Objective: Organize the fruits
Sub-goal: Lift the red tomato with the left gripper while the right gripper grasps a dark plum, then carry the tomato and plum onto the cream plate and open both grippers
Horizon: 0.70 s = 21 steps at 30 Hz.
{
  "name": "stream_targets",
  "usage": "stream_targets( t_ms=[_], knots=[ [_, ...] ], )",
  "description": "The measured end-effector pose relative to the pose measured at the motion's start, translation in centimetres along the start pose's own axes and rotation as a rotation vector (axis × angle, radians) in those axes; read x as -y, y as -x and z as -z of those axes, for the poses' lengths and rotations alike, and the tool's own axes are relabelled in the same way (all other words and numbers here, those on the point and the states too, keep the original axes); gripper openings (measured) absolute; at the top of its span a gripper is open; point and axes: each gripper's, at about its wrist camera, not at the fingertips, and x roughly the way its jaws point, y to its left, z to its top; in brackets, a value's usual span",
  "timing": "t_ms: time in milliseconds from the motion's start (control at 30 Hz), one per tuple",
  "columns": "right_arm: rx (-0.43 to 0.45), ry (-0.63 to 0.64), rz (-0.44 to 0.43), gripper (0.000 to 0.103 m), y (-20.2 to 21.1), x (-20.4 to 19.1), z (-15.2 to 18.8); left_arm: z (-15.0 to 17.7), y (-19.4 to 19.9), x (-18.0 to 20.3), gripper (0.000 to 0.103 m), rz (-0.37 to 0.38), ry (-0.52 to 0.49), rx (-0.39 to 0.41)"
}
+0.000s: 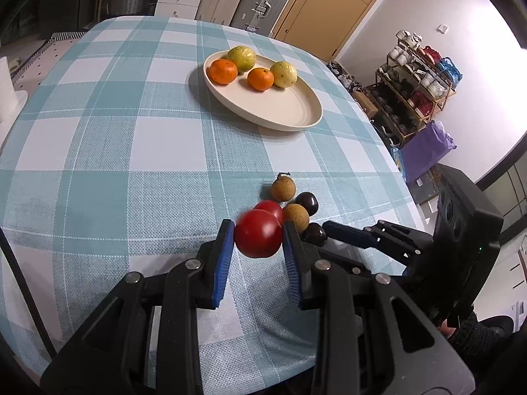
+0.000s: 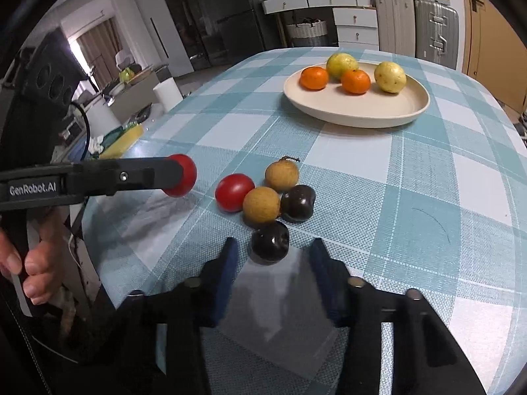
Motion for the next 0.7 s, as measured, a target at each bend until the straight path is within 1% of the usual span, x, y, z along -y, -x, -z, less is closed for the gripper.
stream_targets(
  t_ms=[33,100,133,200,433,700],
  knots=[
    [0.0,-0.008,-0.017,0.034,-0.1,0.1,0.0,0.0,-0.1,0.0,0.027,0.0,-0.001,-0.002],
    [0.002,-0.022,-0.028,0.026,-0.2,0.3,0.0,0.0,-0.1,0.1,0.027,-0.001,-0.001,-0.002],
    [0.005,-0.026,-0.038,0.025,-0.1,0.4,0.0,0.0,-0.1,0.1,0.027,-0.003,-0.001,-0.003],
    [0.021,-0.031,-0.071,0.025,0.1,0.7,-0.1,-0.3,-0.1,0.2,0.027,-0.005,-0.004,-0.003],
    [0.051,-0.049,-0.114,0.024,1.3,1.7,-0.5,-2.3,-0.2,0.7,0.027,-0.02,-0.019,0.013],
    [0.141,-0.072,-0.104,0.024,3.9,4.1,-2.7,-5.3,-1.7,1.0,0.027,-0.037,-0.007,0.016]
  ],
)
